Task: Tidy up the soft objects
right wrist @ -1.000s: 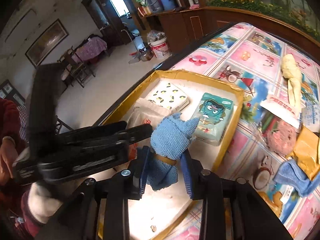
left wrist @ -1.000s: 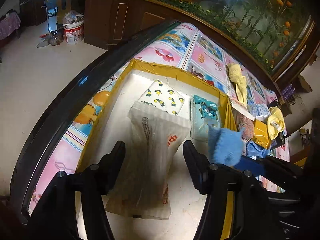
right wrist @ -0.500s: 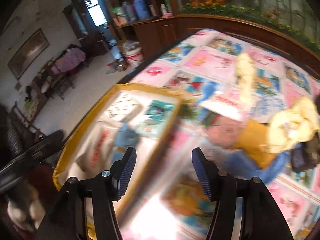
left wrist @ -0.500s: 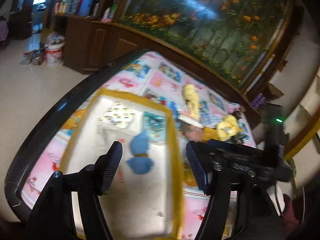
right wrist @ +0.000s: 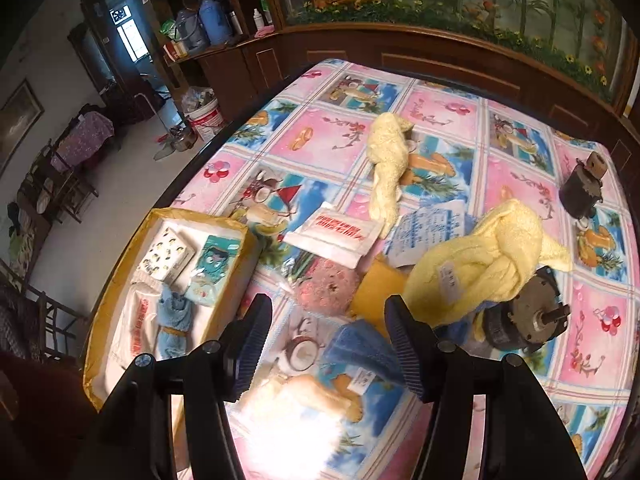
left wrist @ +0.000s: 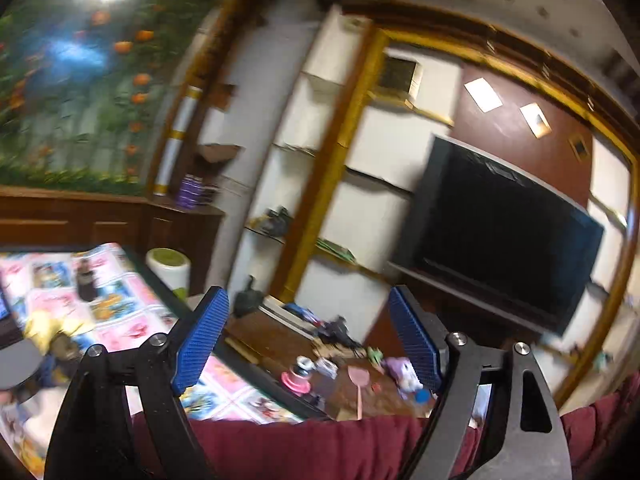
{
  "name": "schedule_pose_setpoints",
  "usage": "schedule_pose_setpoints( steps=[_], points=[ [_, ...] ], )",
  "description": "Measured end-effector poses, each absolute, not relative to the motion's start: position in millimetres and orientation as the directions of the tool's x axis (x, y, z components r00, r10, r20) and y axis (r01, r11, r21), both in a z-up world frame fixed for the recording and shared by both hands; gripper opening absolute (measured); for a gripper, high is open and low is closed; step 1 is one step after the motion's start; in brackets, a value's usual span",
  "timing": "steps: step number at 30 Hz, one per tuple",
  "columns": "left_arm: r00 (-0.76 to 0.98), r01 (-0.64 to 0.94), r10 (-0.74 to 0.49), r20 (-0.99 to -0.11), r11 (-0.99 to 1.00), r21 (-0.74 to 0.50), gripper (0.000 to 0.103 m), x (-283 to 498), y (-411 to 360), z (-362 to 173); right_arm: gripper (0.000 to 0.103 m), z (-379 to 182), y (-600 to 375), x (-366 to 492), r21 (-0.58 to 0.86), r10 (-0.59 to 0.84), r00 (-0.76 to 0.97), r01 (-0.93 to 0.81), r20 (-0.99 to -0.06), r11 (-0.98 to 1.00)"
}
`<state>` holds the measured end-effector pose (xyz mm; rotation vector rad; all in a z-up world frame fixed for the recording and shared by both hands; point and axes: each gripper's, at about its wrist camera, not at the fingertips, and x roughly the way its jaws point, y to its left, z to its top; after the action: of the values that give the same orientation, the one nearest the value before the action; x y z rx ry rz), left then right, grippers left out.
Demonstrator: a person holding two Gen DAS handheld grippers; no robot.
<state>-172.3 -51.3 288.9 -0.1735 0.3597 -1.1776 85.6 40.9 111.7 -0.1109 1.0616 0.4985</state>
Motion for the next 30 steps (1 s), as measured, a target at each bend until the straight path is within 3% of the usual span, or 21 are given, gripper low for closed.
schedule_pose_setpoints(
  steps=[5,7,9,11,14,17,22,27,30],
  points=[
    [0.252,0.912,-0.842,-0.477,0.371,-0.174,0.082,-185.2,-128.2,262.6,0.06,118.0,51.5,70.2,0.07,0.301,0.406,-0.495,-0.863,0.866],
    [0.233,0.92,-0.8,-0.553,0.366,-0.141,0.082,-192.5,-143.3,251.8,0.06,122.2,50.3,65.5,0.029,0.281,0.422,-0.511,-0.862,0.859],
    [0.211,0.925,-0.797,-0.567,0.35,-0.148,0.081,-203.6,-146.9,257.5,0.06,123.6,44.2,62.5,0.016,0.272,0.422,-0.519,-0.865,0.854],
    [0.083,0.917,-0.846,-0.526,0.272,-0.293,0.081,-212.2,-127.6,276.6,0.06,127.0,33.9,52.9,0.019,0.277,0.409,-0.534,-0.87,0.845],
    [-0.08,0.871,-0.924,-0.375,0.119,-0.478,0.081,-210.6,-97.1,328.8,0.06,145.0,-1.5,23.2,0.072,0.352,0.406,-0.564,-0.843,0.823],
    [-0.076,0.897,-0.951,-0.299,0.066,-0.438,0.081,-225.0,-56.8,369.6,0.06,167.3,-53.7,2.2,0.146,0.421,0.442,-0.533,-0.792,0.834],
    [-0.028,0.836,-0.99,-0.138,0.053,-0.546,0.081,-202.3,5.9,418.2,0.061,226.6,-162.2,-8.6,0.253,0.457,0.584,-0.4,-0.671,0.881],
    [0.133,0.834,-0.979,-0.157,0.196,-0.516,0.081,-186.8,38.7,443.6,0.072,292.0,-251.7,-20.1,0.255,0.334,0.77,-0.227,-0.543,0.94],
    [0.165,0.773,-0.982,-0.092,0.187,-0.607,0.081,-152.3,64.8,434.7,0.074,334.0,-254.1,-24.8,0.195,0.304,0.818,-0.237,-0.488,0.952]
  ],
)
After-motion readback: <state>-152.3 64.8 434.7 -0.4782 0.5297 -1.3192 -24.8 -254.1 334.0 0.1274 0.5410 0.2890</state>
